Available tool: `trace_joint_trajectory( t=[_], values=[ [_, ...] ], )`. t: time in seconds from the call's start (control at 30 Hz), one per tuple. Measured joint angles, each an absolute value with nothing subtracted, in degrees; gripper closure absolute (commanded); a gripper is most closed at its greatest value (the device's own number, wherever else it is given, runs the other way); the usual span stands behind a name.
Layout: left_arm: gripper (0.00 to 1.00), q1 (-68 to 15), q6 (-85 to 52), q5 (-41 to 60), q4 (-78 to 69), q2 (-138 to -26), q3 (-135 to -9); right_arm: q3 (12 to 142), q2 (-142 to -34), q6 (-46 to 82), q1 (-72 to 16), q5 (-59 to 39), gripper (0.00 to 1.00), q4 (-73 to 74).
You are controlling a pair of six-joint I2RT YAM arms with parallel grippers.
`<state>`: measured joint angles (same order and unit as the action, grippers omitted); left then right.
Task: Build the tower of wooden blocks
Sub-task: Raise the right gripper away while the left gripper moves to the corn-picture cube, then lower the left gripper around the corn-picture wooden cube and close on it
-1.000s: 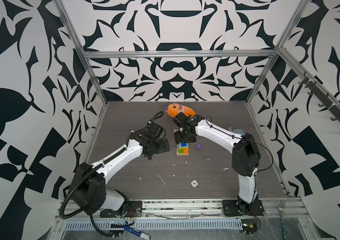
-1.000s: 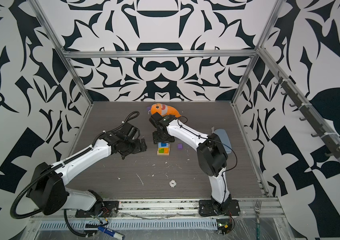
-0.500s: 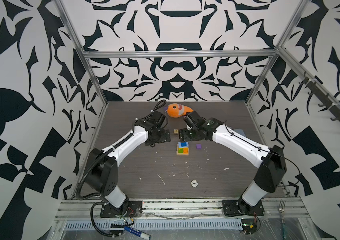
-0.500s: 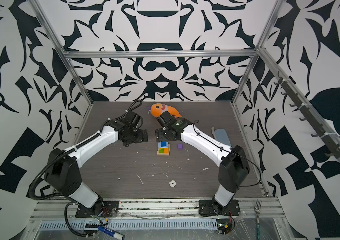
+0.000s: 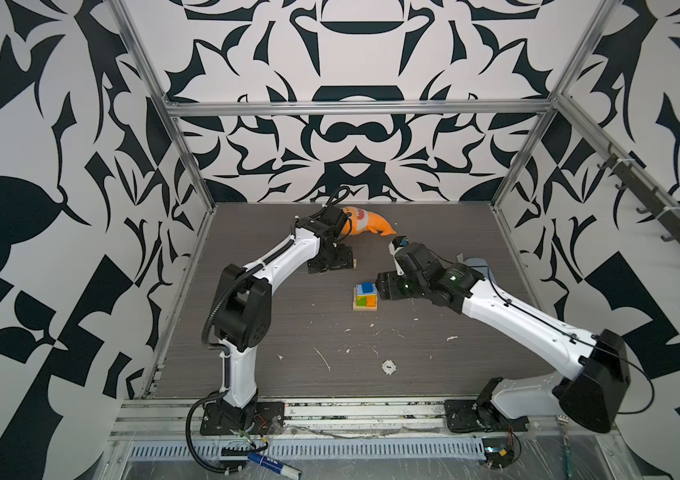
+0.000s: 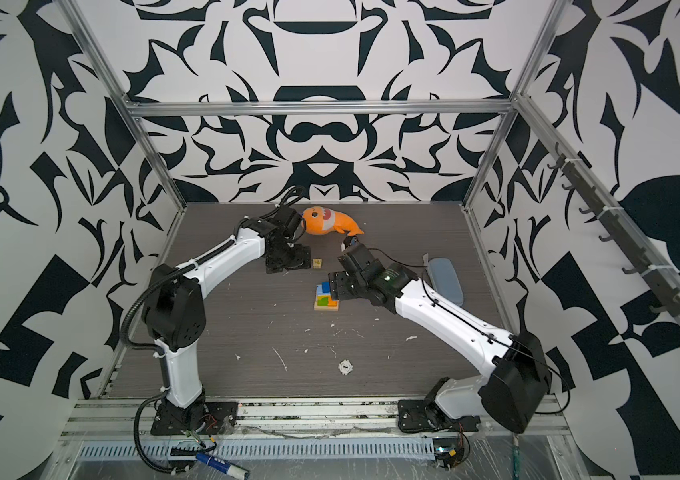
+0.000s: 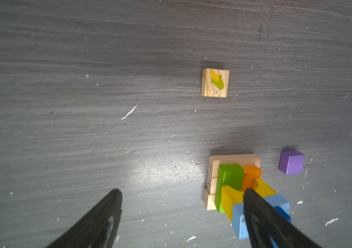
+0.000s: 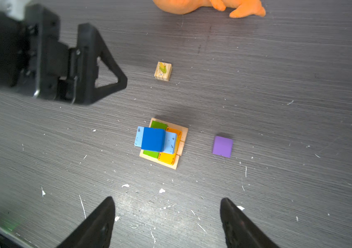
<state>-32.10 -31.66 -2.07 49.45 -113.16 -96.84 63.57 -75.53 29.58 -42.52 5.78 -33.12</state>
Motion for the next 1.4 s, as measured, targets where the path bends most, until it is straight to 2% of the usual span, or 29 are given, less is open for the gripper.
trace_joint_trajectory(
  t=[0.17,0.23,0.63,0.77,1.03,1.4],
  values=[
    [0.14,-32.1,-31.5,-2.1,51.1,-118.7,-103.4,58.3,-70.9,29.9,-42.5,6.4,0.19,-32.1],
    [0.21,-32.1,-31.7,-2.0,51.5,-120.6,-105.6,57.5,-70.3,30.2,-42.5,6.5,0.19,-31.8],
    [0.26,-33.2,-31.7,-1.9,52.9,-131.5,-117.5,54.7,-67.0,31.1,-42.5,8.0,0.19,-31.4],
    [0.32,-33.8,-31.7,-2.9,53.3,-134.5,-120.6,54.7,-67.1,31.3,-42.5,8.0,0.2,-31.4],
    [0.34,-34.3,-31.7,-4.6,54.0,-138.8,-123.2,54.6,-67.1,31.4,-42.2,8.0,0.2,-31.5],
    [0.46,-34.8,-31.5,-7.0,55.2,-140.9,-124.3,54.6,-67.1,31.5,-42.0,8.0,0.2,-31.7]
  ],
)
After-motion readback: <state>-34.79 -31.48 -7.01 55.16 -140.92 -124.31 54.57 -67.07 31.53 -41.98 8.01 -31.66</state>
